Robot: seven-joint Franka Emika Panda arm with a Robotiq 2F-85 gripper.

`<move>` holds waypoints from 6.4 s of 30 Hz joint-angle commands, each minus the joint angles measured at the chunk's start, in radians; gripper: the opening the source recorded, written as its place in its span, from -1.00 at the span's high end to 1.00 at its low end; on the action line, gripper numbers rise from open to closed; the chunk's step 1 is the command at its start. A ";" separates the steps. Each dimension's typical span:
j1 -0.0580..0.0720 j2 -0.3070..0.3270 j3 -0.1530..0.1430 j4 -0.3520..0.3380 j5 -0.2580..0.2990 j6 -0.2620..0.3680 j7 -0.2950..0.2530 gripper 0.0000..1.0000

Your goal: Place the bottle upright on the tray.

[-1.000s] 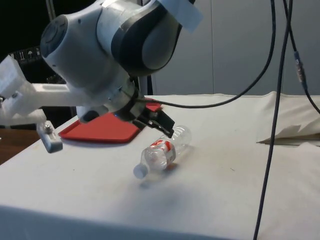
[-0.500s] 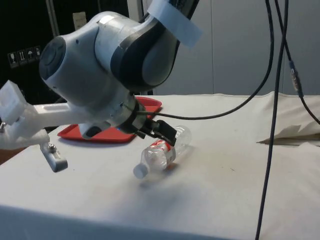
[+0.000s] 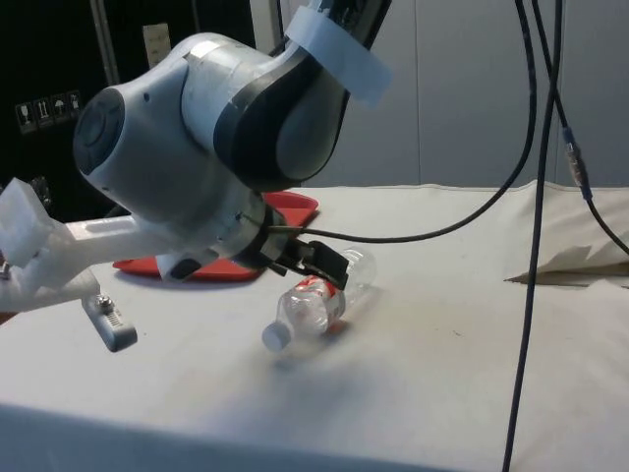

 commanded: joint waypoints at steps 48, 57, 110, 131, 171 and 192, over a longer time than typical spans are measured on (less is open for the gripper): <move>0.014 0.135 0.013 0.145 -0.064 -0.183 0.004 -1.00; 0.015 0.146 0.017 0.144 -0.065 -0.179 0.015 -1.00; 0.020 0.207 0.019 0.155 -0.106 -0.184 0.043 -1.00; 0.017 0.210 0.022 0.158 -0.107 -0.191 0.045 0.23; 0.009 0.002 0.044 0.151 -0.072 -0.344 -0.053 0.29; -0.011 -0.057 0.045 0.174 -0.047 -0.339 -0.107 0.29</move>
